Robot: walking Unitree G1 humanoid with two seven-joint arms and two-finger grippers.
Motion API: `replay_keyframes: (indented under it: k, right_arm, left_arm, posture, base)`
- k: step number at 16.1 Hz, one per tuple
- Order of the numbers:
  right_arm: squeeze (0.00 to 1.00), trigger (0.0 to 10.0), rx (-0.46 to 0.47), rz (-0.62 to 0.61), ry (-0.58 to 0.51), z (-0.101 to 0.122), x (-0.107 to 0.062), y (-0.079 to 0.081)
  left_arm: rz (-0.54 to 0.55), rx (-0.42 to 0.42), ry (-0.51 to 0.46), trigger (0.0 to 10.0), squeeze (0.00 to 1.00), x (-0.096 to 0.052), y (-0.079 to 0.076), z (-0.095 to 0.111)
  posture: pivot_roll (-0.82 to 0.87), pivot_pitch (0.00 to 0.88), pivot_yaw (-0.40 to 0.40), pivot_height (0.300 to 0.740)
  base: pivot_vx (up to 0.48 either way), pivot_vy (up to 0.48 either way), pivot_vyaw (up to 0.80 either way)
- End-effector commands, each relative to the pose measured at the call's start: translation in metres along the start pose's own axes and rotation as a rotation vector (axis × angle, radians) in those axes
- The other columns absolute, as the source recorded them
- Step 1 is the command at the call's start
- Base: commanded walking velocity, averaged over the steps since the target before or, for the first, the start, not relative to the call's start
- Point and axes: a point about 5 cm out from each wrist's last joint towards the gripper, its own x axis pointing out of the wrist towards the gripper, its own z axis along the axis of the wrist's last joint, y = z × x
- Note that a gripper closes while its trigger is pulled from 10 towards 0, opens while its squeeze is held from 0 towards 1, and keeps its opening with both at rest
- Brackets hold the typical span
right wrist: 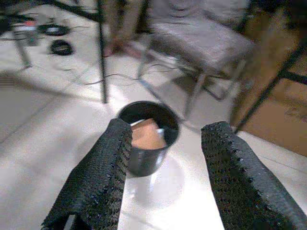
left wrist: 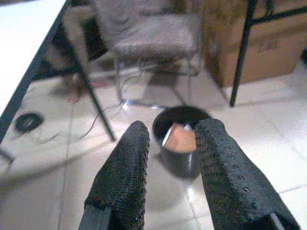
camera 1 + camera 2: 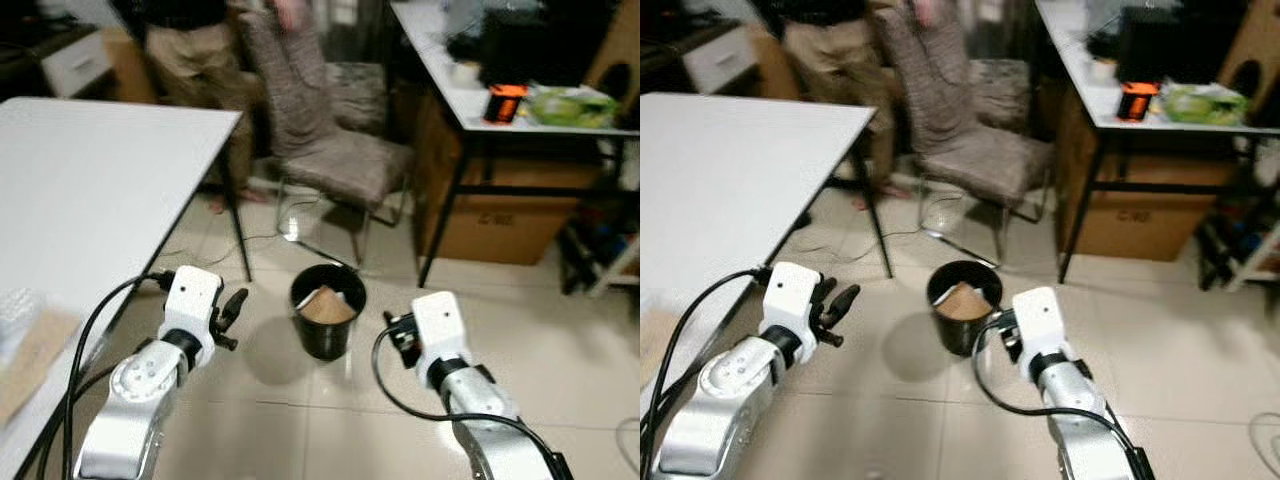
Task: Picking trash to rubbish bin
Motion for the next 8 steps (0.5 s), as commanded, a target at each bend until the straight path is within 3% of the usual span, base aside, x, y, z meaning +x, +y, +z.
replay_keyframes:
  k: [1,8]
  right_arm:
    - [0.00,10.0,0.000,0.019,0.057,-0.0096,-0.0013,0.0001]
    - [0.00,10.0,-0.005,0.008,0.061,-0.0122,-0.0011,-0.0023]
  left_arm:
    - [-0.002,-0.004,0.009,10.0,0.00,-0.0011,-0.0011,-0.0030]
    - [0.008,-0.003,0.033,10.0,0.00,-0.0032,-0.0001,-0.0102]
  posture:
    - [-0.05,0.000,0.028,0.740]
    - [-0.04,0.000,0.020,0.740]
  base:
    - [-0.251,0.000,0.00]
    - [-0.251,0.000,0.00]
